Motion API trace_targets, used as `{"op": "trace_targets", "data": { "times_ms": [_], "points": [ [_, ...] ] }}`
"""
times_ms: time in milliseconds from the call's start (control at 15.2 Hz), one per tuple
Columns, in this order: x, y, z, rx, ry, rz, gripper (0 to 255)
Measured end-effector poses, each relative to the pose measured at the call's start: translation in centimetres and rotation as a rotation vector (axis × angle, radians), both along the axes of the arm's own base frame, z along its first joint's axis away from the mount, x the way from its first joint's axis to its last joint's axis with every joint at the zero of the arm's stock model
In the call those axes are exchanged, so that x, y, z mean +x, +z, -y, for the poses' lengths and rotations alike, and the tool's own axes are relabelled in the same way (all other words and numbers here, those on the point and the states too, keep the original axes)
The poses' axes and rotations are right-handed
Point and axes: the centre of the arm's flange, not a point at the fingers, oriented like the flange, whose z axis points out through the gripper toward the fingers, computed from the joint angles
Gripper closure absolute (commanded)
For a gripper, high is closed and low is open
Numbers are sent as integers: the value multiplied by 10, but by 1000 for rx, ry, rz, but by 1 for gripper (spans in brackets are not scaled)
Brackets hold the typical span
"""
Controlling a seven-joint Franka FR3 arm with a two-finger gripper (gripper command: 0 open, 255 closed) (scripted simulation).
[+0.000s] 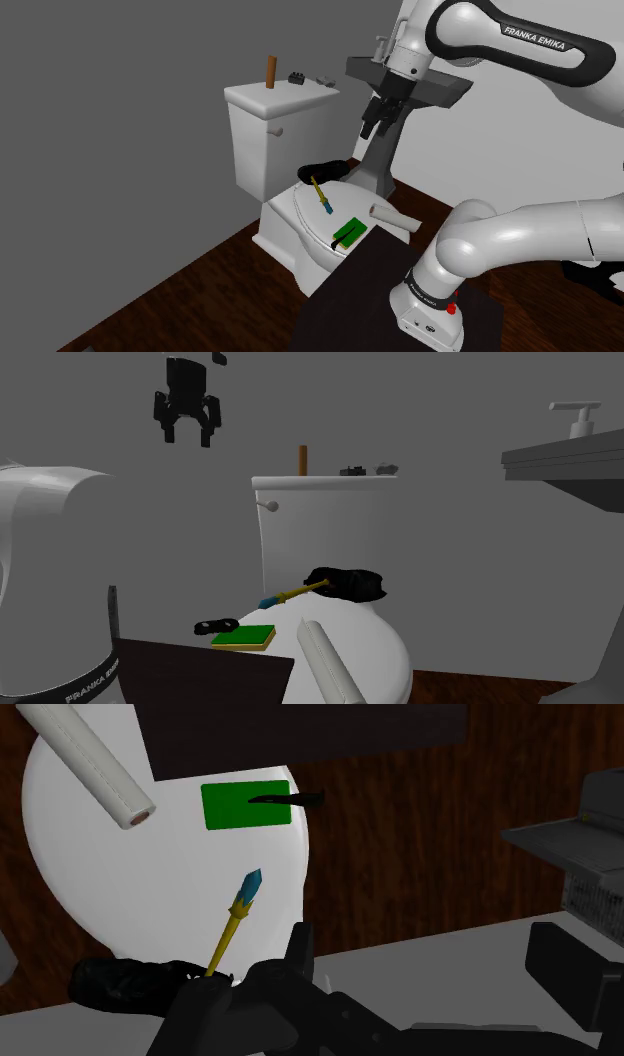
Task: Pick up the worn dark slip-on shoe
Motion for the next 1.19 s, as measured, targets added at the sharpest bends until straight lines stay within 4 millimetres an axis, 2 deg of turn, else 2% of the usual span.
{"op": "trace_targets", "data": {
  "times_ms": [198,594,1188],
  "points": [
    [2,-10,11,-1,29,-1,0],
    [10,-53,74,-6,174,-4,0],
    [46,-119,168,-14,402,-7,0]
  ]
}}
